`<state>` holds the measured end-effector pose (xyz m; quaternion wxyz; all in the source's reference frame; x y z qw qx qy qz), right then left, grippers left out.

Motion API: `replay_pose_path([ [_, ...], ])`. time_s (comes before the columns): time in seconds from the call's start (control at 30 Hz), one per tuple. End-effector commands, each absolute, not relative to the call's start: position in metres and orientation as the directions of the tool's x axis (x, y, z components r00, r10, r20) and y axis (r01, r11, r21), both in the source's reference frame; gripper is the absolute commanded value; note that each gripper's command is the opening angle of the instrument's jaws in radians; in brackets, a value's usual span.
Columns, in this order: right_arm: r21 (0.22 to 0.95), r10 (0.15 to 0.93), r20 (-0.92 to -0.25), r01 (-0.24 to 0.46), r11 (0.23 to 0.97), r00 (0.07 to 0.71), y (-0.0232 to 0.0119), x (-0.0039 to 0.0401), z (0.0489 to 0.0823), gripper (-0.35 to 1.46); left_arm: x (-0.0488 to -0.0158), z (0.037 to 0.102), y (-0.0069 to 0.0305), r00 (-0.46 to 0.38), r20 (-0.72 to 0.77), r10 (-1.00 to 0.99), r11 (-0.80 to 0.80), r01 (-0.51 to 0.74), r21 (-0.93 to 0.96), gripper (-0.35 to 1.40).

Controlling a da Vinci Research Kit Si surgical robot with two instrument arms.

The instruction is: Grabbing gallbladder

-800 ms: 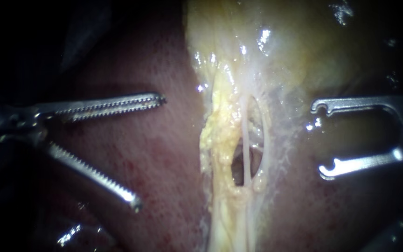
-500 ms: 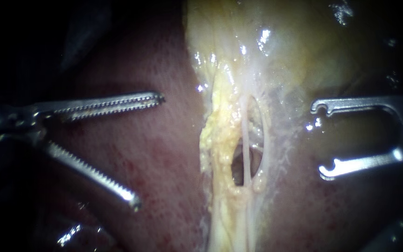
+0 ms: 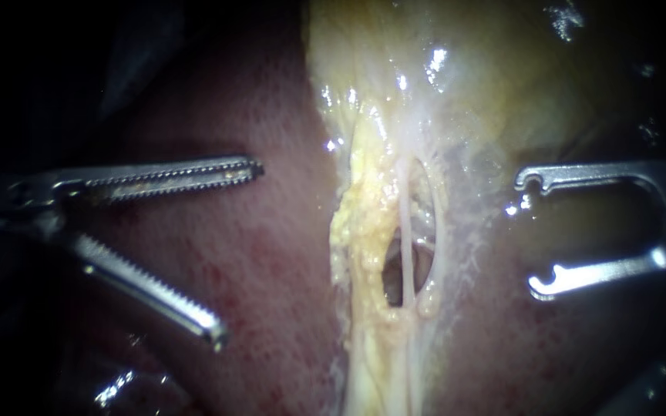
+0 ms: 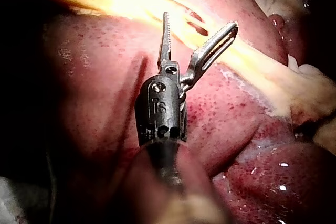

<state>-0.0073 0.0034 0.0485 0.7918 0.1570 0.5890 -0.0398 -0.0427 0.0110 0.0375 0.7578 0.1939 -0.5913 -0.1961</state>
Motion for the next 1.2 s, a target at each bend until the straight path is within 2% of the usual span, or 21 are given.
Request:
replay_pose_path([
  [0.03, 0.203, 0.123, -0.945, 0.248, 0.947, 0.303, 0.0033, -0.0073, 0.0486, 0.53, -0.0430, 0.0377, 0.0112, 0.235, 0.815, -0.530, 0.846, 0.075, 0.528, 0.78],
  [0.53, 0.212, 0.133, -0.943, 0.245, 0.946, 0.306, 0.0031, -0.0075, 0.0487, 0.52, -0.0469, 0.0418, 0.0111, 0.287, 0.724, -0.627, 0.776, 0.158, 0.610, 0.70],
  [0.87, 0.218, 0.138, -0.942, 0.246, 0.944, 0.306, 0.0030, -0.0075, 0.0488, 0.51, -0.0477, 0.0443, 0.0100, 0.297, 0.704, -0.645, 0.762, 0.179, 0.622, 0.66],
  [1.13, 0.229, 0.149, -0.939, 0.243, 0.943, 0.309, 0.0030, -0.0076, 0.0488, 0.51, -0.0489, 0.0456, 0.0104, 0.298, 0.672, -0.678, 0.733, 0.206, 0.649, 0.53],
  [1.2, 0.230, 0.149, -0.940, 0.246, 0.942, 0.308, 0.0030, -0.0076, 0.0488, 0.51, -0.0492, 0.0457, 0.0106, 0.291, 0.648, -0.704, 0.708, 0.218, 0.672, 0.39],
])
